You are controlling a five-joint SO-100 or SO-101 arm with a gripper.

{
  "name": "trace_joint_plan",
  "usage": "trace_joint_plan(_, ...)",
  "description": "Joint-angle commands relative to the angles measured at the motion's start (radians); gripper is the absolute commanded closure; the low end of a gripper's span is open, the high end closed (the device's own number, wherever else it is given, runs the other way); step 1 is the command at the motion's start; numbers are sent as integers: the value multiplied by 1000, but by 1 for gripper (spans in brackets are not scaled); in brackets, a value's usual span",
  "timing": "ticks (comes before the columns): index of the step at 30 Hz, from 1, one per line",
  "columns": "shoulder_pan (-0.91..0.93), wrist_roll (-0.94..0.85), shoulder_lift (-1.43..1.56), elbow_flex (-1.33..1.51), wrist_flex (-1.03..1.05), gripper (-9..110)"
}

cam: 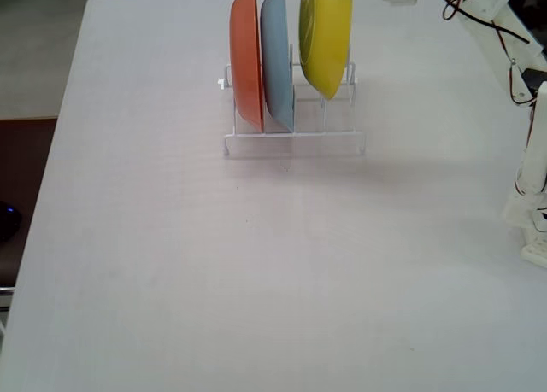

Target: Would you please take all the plates for me?

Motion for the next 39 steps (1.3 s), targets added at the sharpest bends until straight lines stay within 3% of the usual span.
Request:
trace_joint_plan(1,0,43,170,-86,25,102)
trace_joint_plan(14,-143,117,430,-86,41,102)
trace_joint_plan(21,-414,272,555,6,38,102)
trace_joint_plan(29,-753,428,796,615,-449,102)
trace_joint_plan(39,-881,446,761,884,-862,102)
